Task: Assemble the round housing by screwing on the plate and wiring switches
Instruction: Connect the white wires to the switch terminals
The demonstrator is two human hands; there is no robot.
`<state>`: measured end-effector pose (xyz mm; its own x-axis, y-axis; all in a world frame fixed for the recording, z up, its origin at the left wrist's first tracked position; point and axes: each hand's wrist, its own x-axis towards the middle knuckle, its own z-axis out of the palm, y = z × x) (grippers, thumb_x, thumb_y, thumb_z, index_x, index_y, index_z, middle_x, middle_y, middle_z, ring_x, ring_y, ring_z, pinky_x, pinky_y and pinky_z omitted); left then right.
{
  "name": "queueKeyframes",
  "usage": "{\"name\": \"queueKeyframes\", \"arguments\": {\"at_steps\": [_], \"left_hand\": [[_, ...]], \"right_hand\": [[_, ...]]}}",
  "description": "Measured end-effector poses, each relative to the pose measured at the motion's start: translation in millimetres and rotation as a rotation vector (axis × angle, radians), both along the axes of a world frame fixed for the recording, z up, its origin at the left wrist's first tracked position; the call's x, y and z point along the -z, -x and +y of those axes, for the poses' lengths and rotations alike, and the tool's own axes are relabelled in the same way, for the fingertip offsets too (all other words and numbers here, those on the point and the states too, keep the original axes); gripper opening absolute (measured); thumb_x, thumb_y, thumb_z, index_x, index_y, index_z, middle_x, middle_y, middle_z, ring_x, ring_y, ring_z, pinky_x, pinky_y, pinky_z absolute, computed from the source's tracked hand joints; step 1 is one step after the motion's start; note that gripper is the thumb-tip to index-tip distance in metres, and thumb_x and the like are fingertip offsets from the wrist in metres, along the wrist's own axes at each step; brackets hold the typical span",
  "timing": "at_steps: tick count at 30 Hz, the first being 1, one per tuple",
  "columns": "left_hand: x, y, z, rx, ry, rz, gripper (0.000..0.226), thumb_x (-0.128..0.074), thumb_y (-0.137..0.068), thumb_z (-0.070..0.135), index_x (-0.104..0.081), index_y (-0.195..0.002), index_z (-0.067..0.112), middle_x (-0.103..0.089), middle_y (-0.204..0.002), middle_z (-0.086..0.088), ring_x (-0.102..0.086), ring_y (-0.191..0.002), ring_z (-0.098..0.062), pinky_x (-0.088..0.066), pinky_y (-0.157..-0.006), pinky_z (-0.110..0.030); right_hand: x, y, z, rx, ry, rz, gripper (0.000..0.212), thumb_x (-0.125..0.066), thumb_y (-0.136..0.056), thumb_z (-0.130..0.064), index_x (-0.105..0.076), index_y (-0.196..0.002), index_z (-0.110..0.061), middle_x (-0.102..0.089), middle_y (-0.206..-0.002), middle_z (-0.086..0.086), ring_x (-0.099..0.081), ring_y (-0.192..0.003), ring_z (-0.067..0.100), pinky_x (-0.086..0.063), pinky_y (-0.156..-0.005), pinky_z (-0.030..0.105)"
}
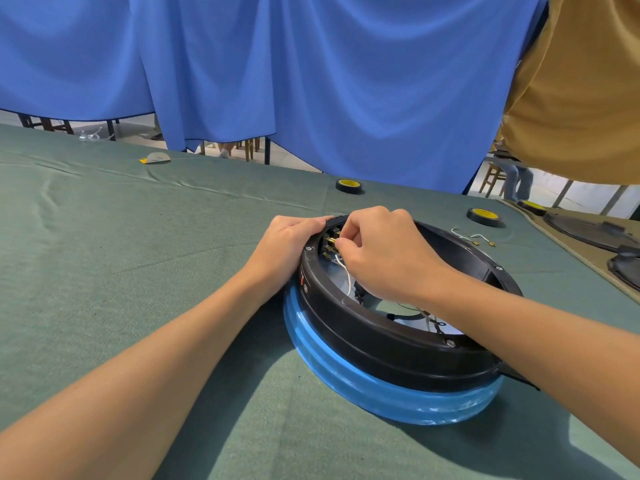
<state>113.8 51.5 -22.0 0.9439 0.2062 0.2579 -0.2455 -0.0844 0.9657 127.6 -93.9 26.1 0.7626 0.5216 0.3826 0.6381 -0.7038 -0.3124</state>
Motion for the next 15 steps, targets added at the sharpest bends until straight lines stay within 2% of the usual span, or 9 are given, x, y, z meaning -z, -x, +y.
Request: {"name": "queueKeyframes", "arguments": {"at_steps": [2,4,6,11,15], "left_hand": [[-0.5,-0.1,0.9,0.020,-0.022,0.007,0.028,-0.051,-0.098,0.015,-0.077,-0.102,0.006,-0.071,-0.105,-0.029,-0.068,-0.095,-0.033,-0.047,-0.098,-0.056],[-1.7,0.1,0.8,0.047,-0.028,0.014,0.027,-0.053,-0.097,0.012,-0.079,-0.096,0.021,-0.076,-0.102,-0.014,-0.072,-0.101,-0.027,-0.052,-0.097,-0.043],[-2.8,0.0,0.7,0.067,-0.021,0.022,0.029,-0.053,-0.096,0.010,-0.078,-0.094,0.026,-0.077,-0.102,-0.009,-0.071,-0.101,-0.025,-0.054,-0.096,-0.038],[-3.0,-1.3,0.2,0.055,0.011,0.026,0.026,-0.052,-0.096,0.010,-0.075,-0.107,0.017,-0.077,-0.102,-0.012,-0.072,-0.100,-0.028,-0.053,-0.099,-0.043],[-2.8,-2.1,-1.0,0.038,0.007,0.027,0.028,-0.052,-0.097,0.010,-0.072,-0.116,0.011,-0.076,-0.105,-0.012,-0.071,-0.103,-0.025,-0.051,-0.102,-0.043]], "right_hand": [[0.4,-0.5,0.1,0.008,0.004,0.001,0.020,-0.052,-0.092,-0.021,-0.065,-0.083,-0.010,-0.066,-0.080,0.010,-0.062,-0.075,0.026,-0.055,-0.072,0.044],[0.2,-0.3,-0.3,0.011,0.005,0.006,0.020,-0.052,-0.092,-0.021,-0.065,-0.083,-0.010,-0.066,-0.080,0.010,-0.062,-0.076,0.027,-0.055,-0.072,0.044],[-0.5,0.0,-0.1,0.015,0.006,0.019,0.021,-0.052,-0.092,-0.021,-0.066,-0.082,-0.010,-0.067,-0.079,0.011,-0.062,-0.077,0.028,-0.055,-0.073,0.044],[-4.9,-1.7,2.2,0.008,0.010,0.099,0.022,-0.051,-0.088,-0.013,-0.066,-0.077,-0.001,-0.069,-0.068,0.015,-0.066,-0.068,0.030,-0.056,-0.068,0.044],[-6.0,-1.6,4.8,-0.007,0.058,0.094,0.016,-0.049,-0.089,-0.015,-0.061,-0.080,-0.008,-0.067,-0.075,0.013,-0.064,-0.075,0.029,-0.055,-0.071,0.042]]}}
